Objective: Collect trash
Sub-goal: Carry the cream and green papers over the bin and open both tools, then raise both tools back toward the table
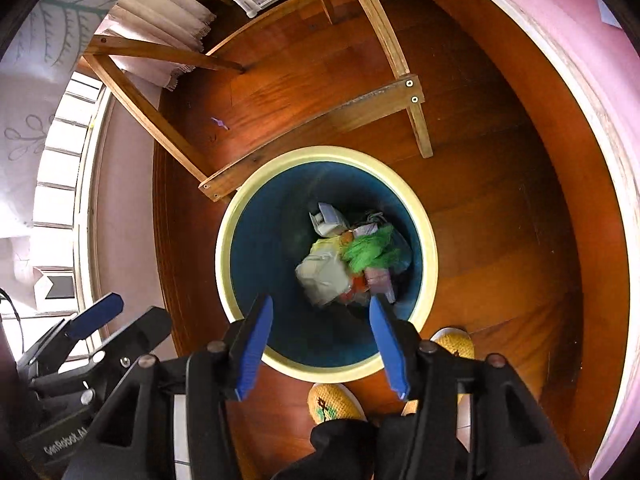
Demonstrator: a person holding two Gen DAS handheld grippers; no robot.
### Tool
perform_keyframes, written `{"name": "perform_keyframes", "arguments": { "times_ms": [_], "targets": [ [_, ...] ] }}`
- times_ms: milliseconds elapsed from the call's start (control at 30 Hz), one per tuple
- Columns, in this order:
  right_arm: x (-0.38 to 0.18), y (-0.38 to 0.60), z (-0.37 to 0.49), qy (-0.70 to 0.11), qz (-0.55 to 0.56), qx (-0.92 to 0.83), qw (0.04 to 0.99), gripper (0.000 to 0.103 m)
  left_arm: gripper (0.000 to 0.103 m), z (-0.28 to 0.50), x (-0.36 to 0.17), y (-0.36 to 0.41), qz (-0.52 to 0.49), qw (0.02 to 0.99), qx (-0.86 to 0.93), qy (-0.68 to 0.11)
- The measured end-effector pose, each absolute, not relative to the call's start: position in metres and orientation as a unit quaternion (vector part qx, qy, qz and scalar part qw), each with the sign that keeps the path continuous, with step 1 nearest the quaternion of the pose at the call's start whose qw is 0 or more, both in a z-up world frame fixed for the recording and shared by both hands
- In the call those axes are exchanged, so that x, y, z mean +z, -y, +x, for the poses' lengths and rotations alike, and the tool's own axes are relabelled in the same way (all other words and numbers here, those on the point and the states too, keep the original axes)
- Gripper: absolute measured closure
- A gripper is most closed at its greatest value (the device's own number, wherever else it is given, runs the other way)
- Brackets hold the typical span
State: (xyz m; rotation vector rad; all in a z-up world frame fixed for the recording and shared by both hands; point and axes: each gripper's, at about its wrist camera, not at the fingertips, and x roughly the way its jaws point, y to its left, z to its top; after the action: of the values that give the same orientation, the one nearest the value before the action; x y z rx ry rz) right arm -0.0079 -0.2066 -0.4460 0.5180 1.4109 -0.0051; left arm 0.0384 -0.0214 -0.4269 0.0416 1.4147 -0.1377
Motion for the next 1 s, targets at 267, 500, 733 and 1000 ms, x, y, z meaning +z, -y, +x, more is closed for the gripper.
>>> {"name": "perform_keyframes", "arguments": {
  "times_ms": [267,500,733,1000],
  "targets": [
    [-0.422,0.204,-0.007,-0.639,0.226,-0.003,0.736,0.052,0.017,0.042,-0.393,0.017,0.011,0.773,-0.047,-0.633],
    [-0.368,0.199,-0.009,-0.63,0.219,-0.005,0.745,0.052,0.017,0.033,-0.337,0.013,0.009,0.774,-0.056,-0.631],
    [-0.298,0.187,-0.011,-0.612,0.212,0.002,0.762,0.052,0.017,0.022,-0.262,0.0,0.006,0.783,-0.067,-0.618],
    [-0.211,0.169,-0.021,-0.591,0.206,0.022,0.78,0.052,0.017,0.016,-0.166,-0.013,0.001,0.808,-0.084,-0.583]
  ]
}}
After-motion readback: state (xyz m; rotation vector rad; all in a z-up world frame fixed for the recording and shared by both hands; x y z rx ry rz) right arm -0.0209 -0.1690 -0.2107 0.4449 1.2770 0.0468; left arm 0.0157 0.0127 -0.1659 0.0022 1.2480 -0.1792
